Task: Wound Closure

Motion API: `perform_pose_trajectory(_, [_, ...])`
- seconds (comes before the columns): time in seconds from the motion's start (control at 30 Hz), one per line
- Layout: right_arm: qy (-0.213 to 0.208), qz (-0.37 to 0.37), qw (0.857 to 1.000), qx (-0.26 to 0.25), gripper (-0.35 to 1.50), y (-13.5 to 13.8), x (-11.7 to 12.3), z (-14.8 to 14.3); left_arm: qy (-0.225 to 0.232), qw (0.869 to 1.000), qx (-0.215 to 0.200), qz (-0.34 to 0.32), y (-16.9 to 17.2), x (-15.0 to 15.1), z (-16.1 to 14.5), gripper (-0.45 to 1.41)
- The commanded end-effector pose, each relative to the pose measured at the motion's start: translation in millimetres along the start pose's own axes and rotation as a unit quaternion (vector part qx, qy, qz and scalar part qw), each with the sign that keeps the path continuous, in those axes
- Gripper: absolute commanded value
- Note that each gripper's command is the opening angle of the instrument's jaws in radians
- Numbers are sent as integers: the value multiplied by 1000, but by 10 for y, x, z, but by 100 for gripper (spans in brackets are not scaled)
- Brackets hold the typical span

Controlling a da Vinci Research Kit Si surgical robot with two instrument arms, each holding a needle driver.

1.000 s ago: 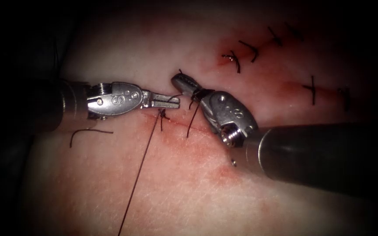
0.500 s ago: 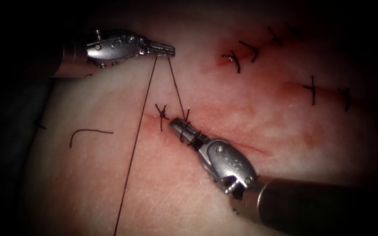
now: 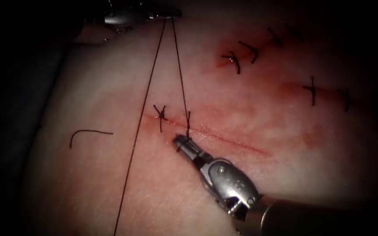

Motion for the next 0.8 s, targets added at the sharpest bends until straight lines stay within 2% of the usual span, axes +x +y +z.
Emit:
perform_pose_trajectory(0.03, [-5,-1,1000,1,-35,-11,-11,-2,8,1000,11,-12,-16,-11,9,-45])
perform_pose_trajectory(0.2, [-7,-4,1000,0,-35,-12,-12,-4,3,1000,21,-19,-31,-21,16,-45])
perform_pose_trajectory(0.53, [-8,-7,1000,6,-35,-27,-13,-13,10,999,27,-23,-40,-18,33,-45])
perform_pose_trajectory(0.8, [-26,-37,998,33,-35,-72,-42,-39,18,999,27,-23,-51,-21,44,-45])
